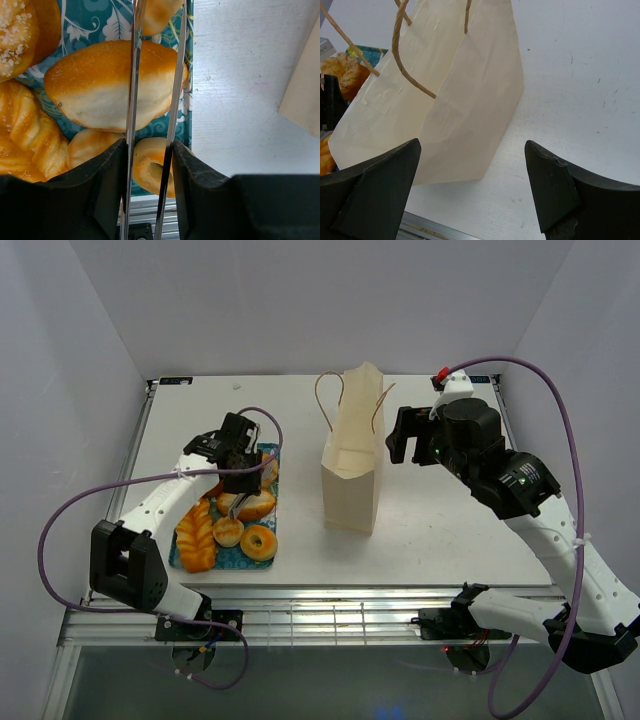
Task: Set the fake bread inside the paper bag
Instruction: Pick up the fake bread from the plate.
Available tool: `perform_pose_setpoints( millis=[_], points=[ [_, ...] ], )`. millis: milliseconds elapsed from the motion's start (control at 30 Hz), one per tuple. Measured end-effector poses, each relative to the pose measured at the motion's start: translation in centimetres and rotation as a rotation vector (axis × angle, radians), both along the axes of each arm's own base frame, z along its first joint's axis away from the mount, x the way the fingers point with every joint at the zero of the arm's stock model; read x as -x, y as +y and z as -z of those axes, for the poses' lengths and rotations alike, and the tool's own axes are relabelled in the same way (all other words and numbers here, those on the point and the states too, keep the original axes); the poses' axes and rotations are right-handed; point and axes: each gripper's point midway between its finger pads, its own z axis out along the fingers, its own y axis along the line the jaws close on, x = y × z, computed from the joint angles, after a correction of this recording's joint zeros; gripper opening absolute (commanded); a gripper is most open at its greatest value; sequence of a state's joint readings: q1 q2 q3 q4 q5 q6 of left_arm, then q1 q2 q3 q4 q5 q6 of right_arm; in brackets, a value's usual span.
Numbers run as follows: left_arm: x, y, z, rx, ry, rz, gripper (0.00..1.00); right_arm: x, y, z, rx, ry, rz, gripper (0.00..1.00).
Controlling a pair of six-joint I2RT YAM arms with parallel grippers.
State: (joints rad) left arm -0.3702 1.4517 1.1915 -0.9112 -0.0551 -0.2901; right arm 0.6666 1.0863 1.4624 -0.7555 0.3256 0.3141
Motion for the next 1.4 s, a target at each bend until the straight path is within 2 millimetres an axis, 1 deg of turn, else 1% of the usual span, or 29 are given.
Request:
perform_pose_setpoints(
  millis=[100, 233, 400, 433, 500, 533, 600, 633, 667, 800, 900, 967, 1033, 1100, 1233, 1267, 1300, 1400],
  points=[
    [0.1, -0.4, 0.3, -0.021, 0.000, 0.009, 0.50, 0.0, 0.0, 0.0, 0.000, 0.000, 0.000, 0.90],
    [0.3, -0.9, 1.4, -0.051, 0.030, 0.016, 0.48, 0.0, 0.0, 0.0, -0.001, -0.001, 0.001, 0.90],
    [0.4, -1.1, 2.7, -0.083, 0.063, 0.012, 0.40, 0.0, -0.1, 0.0, -0.002, 0.000, 0.001, 0.90],
    [0.4, -1.1, 2.8, -0.086, 0.067, 0.008, 0.33, 0.0, -0.1, 0.0, -0.002, 0.000, 0.001, 0.90],
    [0.4, -1.0, 3.0, -0.090, 0.069, 0.002, 0.26, 0.0, -0.1, 0.0, -0.001, 0.000, 0.001, 0.90],
    [0.3, -1.0, 3.1, -0.092, 0.070, 0.001, 0.18, 0.0, -0.1, 0.0, -0.001, 0.000, 0.001, 0.90],
    [0.2, -1.0, 3.3, -0.093, 0.073, 0.000, 0.11, 0.0, -0.1, 0.0, -0.001, -0.001, 0.001, 0.90],
    [0.2, -1.1, 3.3, -0.094, 0.074, 0.000, 0.02, 0.0, -0.1, 0.0, -0.001, -0.001, 0.001, 0.90],
    [0.2, -1.1, 3.3, -0.094, 0.074, 0.001, 0.00, 0.0, -0.1, 0.0, -0.001, -0.001, 0.001, 0.90],
    [0.2, -1.1, 3.3, -0.094, 0.073, 0.001, 0.00, 0.0, -0.1, -0.1, -0.001, -0.004, 0.001, 0.90],
    [0.0, -1.1, 2.8, -0.087, 0.060, 0.000, 0.00, 0.1, -0.2, -0.3, -0.005, -0.009, 0.001, 0.90],
    [-0.4, -1.4, 1.7, -0.072, 0.030, 0.000, 0.00, 0.2, -0.3, -0.4, -0.007, -0.012, 0.001, 0.90],
    [-1.1, -1.8, -0.2, -0.045, -0.019, 0.001, 0.00, 0.2, -0.3, -0.5, -0.008, -0.014, 0.001, 0.90],
    [-2.1, -2.4, -3.0, -0.005, -0.088, 0.002, 0.00, 0.3, -0.3, -0.5, -0.009, -0.014, 0.001, 0.90],
    [-4.0, -4.0, -10.0, 0.101, -0.245, 0.018, 0.00, 0.3, -0.3, -0.5, -0.010, -0.013, 0.001, 0.90],
    [-4.2, -4.2, -11.4, 0.122, -0.275, 0.022, 0.00, 0.3, -0.3, -0.5, -0.011, -0.012, 0.001, 0.90],
    [-4.4, -4.5, -13.1, 0.150, -0.310, 0.029, 0.00, 0.3, -0.3, -0.5, -0.012, -0.012, 0.002, 0.90],
    [-4.3, -4.9, -17.1, 0.203, -0.383, 0.043, 0.00, 0.3, -0.3, -0.4, -0.017, -0.005, 0.006, 0.90]
  ],
)
